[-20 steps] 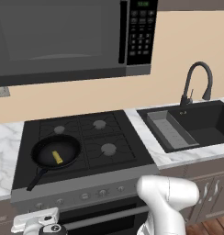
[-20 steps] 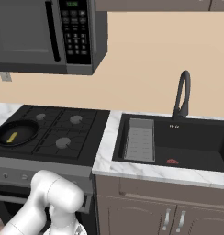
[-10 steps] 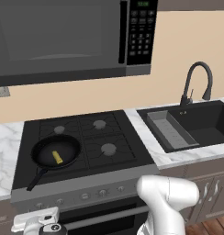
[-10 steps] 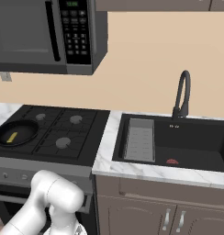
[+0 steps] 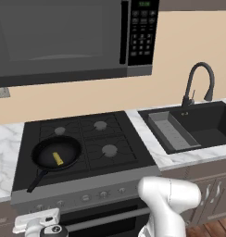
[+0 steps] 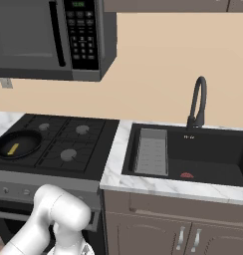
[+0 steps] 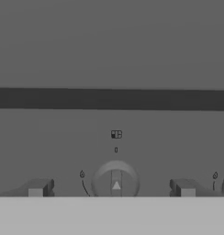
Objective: Pick up the butter stick and place it in the pan. Then turn on the burner for the pan.
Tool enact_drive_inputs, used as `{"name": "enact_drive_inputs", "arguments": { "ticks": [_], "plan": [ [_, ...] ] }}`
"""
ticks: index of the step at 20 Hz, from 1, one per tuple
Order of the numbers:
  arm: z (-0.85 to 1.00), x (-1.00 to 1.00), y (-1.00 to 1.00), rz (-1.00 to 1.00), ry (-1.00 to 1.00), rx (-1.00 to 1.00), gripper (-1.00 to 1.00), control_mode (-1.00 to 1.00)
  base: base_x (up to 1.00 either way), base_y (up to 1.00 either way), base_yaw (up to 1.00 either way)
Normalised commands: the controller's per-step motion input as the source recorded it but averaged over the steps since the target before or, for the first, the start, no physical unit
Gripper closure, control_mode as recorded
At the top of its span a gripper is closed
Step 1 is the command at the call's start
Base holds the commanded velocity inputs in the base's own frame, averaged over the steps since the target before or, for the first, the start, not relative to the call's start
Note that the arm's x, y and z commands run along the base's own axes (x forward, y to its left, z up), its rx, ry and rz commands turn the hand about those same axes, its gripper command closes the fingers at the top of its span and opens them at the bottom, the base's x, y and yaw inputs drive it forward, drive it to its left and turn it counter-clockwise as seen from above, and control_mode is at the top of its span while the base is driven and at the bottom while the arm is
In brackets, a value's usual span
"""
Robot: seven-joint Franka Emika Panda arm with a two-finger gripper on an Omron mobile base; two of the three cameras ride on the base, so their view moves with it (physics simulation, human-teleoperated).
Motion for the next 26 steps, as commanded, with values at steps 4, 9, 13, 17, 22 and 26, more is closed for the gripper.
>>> {"name": "enact_drive_inputs", "arguments": {
  "ticks": [4,9,13,17,22,26],
  "plan": [
    [-0.13,0.08,0.00,0.00,-0.04,0.00,-1.00,-1.00,0.00,0.00,0.00],
    [-0.08,0.11,0.00,0.00,-0.02,0.00,-1.00,-1.00,0.00,0.00,0.00],
    [-0.03,0.13,0.00,0.00,-0.02,0.00,-1.00,-1.00,0.00,0.00,0.00],
    [-0.04,0.08,0.01,0.00,-0.02,0.00,-1.00,-1.00,0.00,0.00,0.00],
    [0.00,0.01,0.00,0.00,-0.05,0.00,-1.00,-1.00,0.00,0.00,0.00],
    [0.00,0.00,0.00,0.00,-0.09,0.00,-1.00,-1.00,0.00,0.00,0.00]
  ]
}}
